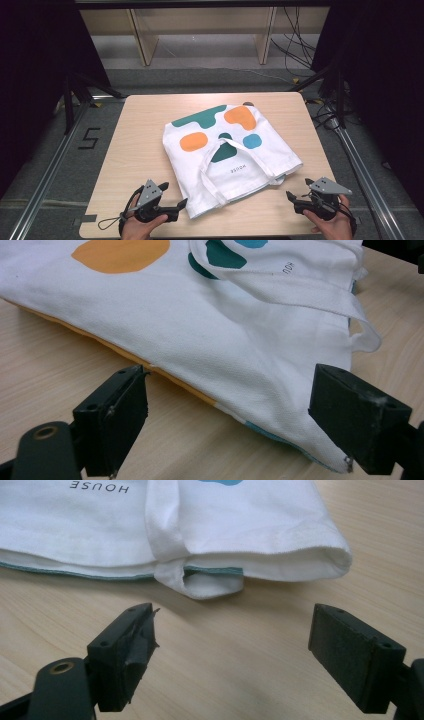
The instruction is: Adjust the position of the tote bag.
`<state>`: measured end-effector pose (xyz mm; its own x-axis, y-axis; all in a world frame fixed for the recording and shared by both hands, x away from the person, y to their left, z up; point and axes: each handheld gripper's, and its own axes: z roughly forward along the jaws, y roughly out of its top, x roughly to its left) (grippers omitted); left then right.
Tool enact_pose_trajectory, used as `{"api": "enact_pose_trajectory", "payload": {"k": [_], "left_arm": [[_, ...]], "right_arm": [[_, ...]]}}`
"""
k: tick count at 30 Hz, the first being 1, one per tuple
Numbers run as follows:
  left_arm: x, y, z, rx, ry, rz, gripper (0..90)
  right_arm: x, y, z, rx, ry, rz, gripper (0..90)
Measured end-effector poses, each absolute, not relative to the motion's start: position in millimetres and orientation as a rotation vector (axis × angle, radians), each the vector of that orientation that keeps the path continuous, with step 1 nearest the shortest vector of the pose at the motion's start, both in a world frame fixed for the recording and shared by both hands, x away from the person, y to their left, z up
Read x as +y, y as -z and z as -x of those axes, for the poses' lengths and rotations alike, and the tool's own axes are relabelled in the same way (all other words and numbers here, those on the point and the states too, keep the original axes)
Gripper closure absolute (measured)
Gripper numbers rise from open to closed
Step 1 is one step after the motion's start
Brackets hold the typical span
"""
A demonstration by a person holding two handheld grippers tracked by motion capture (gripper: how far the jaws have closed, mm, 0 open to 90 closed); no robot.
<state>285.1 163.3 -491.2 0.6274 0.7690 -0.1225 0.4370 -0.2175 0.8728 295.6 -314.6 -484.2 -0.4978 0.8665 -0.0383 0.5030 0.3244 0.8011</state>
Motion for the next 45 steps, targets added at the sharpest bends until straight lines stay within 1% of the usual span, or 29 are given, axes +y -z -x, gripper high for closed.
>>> {"api": "enact_pose_trajectory", "payload": {"k": [15, 16, 20, 23, 24, 26, 27, 29, 32, 35, 36, 43, 45], "left_arm": [[161, 491, -284, 0.943, -0.418, -1.865, 14.9], [161, 491, -284, 0.943, -0.418, -1.864, 14.9], [161, 491, -284, 0.943, -0.413, -1.861, 15.0], [161, 490, -284, 0.941, -0.403, -1.853, 15.0], [160, 490, -283, 0.935, -0.409, -1.863, 15.0], [159, 490, -283, 0.93, -0.406, -1.856, 15.0], [157, 489, -281, 0.915, -0.406, -1.858, 15.0], [155, 489, -280, 0.905, -0.399, -1.857, 15.0], [149, 489, -276, 0.881, -0.391, -1.876, 15.0], [139, 490, -271, 0.844, -0.388, -1.909, 15.5], [137, 490, -270, 0.826, -0.39, -1.924, 15.5], [119, 493, -265, 0.779, -0.42, -1.968, 15.9], [116, 494, -264, 0.769, -0.435, -2.016, 15.9]], "right_arm": [[-313, 484, -294, 2.119, -1.032, -1.252, 19.7], [-316, 484, -296, 2.112, -1.023, -1.201, 19.7], [-315, 484, -296, 2.116, -1.025, -1.196, 19.6], [-314, 484, -295, 2.126, -1.033, -1.21, 19.7], [-312, 483, -292, 2.121, -1.026, -1.26, 19.7], [-314, 483, -295, 2.126, -1.021, -1.215, 19.7], [-312, 483, -292, 2.119, -1.023, -1.27, 19.7], [-314, 484, -295, 2.132, -1.035, -1.217, 19.7], [-312, 484, -294, 2.116, -1.031, -1.259, 19.7], [-315, 484, -296, 2.114, -1.027, -1.197, 19.8], [-313, 484, -294, 2.111, -1.029, -1.242, 19.8], [-314, 484, -296, 2.127, -1.012, -1.21, 19.9], [-314, 484, -295, 2.134, -1.013, -1.216, 20.1]]}}
